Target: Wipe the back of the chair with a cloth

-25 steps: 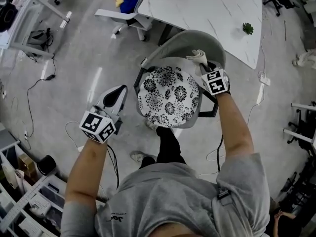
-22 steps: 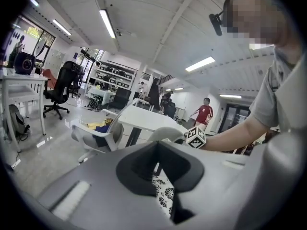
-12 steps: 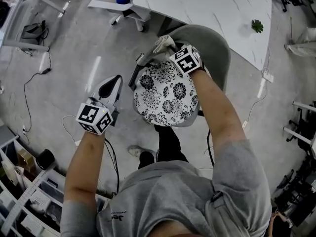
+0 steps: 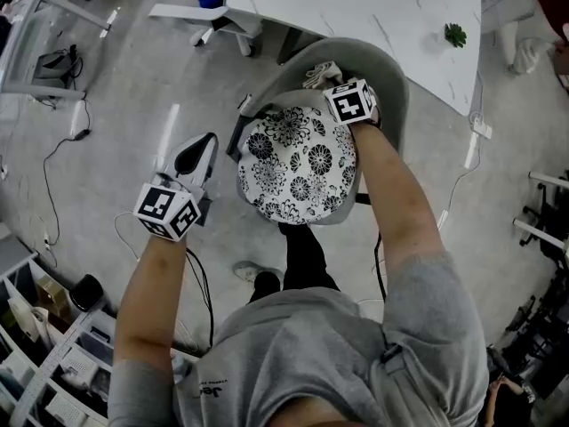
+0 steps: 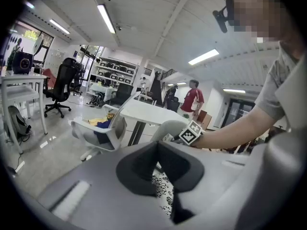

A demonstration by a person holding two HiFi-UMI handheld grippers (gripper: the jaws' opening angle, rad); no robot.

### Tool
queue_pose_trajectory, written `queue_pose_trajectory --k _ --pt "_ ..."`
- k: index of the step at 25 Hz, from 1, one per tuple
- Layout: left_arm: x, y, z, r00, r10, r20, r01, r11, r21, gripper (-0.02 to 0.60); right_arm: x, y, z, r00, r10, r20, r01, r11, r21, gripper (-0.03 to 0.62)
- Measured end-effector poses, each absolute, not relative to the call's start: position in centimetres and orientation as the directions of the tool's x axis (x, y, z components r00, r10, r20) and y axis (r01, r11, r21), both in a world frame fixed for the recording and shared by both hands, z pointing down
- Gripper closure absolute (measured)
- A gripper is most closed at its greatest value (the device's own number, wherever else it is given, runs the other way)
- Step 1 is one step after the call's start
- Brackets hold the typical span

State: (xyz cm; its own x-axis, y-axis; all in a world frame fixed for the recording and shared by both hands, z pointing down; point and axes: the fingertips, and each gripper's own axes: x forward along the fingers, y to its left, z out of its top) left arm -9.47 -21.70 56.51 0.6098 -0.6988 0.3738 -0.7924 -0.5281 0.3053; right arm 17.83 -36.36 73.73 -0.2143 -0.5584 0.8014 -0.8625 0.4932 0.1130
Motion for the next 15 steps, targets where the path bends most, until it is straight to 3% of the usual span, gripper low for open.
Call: queue_pose_trajectory --k 15 --pt "-10.7 -17.5 53.6 0.643 -0.684 0.344 -0.765 -0.579 0.281 0.523 31.8 -28.5 71.7 0.097 -0.544 0.833 -0.975 0.117 0.190 0.525"
